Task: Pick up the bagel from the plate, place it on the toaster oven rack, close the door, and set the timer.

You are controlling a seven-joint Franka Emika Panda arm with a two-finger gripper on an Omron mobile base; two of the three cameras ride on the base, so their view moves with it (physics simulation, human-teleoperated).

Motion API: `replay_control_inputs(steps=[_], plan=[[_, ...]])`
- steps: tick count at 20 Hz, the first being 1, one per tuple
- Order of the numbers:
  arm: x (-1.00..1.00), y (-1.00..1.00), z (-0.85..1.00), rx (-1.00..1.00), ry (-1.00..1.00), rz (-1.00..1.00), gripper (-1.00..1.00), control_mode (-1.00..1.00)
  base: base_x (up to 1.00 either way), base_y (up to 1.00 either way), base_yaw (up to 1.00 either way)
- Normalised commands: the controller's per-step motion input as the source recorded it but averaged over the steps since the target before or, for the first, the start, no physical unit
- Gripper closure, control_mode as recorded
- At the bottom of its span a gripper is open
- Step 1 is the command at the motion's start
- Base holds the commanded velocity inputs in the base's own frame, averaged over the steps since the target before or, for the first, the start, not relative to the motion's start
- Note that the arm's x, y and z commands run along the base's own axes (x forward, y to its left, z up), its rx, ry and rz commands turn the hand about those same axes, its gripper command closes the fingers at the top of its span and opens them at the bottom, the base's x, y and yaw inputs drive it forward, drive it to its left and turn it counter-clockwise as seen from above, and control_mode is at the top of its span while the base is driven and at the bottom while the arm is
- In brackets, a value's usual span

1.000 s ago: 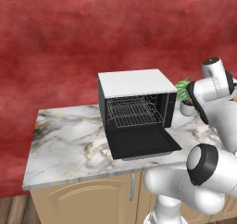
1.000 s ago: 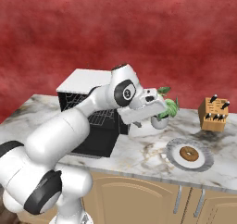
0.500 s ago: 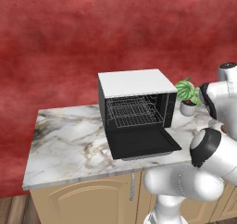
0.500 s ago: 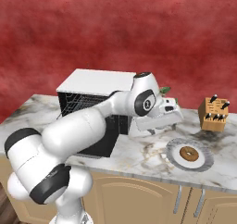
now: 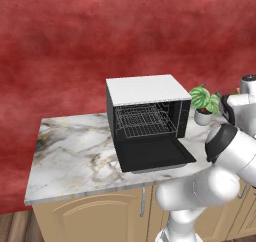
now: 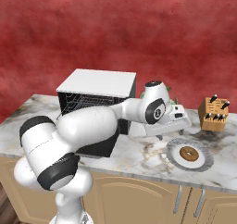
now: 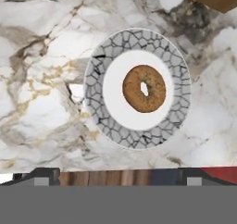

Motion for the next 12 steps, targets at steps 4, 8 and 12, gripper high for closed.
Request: replay_control_inputs(steps=[4,8,12], plan=[[0.23,-0.26,-0.36,0.00,0.00,0.04,-1.00,-1.00,0.00,0.00,0.00],[0.22,-0.23,-0.37,0.00,0.00,0.01,-1.00,-1.00,0.00,0.00,0.00],[0.13,-0.22,-0.37,0.00,0.00,0.00,-1.00,-1.00,0.00,0.00,0.00]])
